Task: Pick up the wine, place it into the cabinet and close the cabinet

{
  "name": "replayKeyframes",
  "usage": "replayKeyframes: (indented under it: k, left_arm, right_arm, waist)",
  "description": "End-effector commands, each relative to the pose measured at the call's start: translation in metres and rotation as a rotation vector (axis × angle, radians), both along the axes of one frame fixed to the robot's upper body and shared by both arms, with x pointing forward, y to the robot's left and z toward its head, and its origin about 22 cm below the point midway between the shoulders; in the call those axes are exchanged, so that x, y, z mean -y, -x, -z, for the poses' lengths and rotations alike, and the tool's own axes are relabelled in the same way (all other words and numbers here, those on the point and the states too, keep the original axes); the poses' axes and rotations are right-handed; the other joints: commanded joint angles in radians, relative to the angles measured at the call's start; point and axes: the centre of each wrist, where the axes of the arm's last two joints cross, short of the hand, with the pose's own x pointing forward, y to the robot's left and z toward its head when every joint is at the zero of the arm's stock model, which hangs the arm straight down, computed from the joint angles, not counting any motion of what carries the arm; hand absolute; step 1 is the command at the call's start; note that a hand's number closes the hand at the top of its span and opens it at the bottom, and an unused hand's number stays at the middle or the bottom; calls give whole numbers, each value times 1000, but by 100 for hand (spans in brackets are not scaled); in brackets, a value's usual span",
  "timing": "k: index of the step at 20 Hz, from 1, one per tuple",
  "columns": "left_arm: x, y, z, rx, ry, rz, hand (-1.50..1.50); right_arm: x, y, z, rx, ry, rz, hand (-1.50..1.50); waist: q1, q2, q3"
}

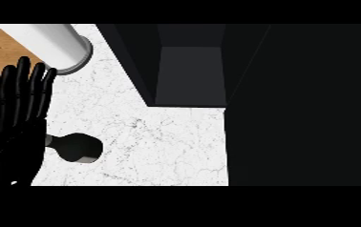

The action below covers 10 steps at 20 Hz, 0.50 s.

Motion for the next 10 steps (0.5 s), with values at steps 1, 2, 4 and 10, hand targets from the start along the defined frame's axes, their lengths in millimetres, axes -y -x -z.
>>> replayKeyframes:
  k: [1,2,4,10]
  left_arm:
    - [-10,16,14,-2,-37,27,-150]
    - [-12,10,20,-10,-30,77,-150]
    - [-7,42,8,-33,-49,174,-150]
    - [-13,69,28,-231,175,382,-150]
  right_arm:
    - [-1,10,3,3,-15,-33,-150]
    - [-8,3,10,-3,-21,-47,-150]
    - [-1,36,4,-27,-15,-62,-150]
    - [3,41,1,-163,2,-279,-150]
  waist:
    - [-17,-4,-12]
    - [-17,-3,-12]
    - [-18,-8,-12]
    - [-9,-7,-12]
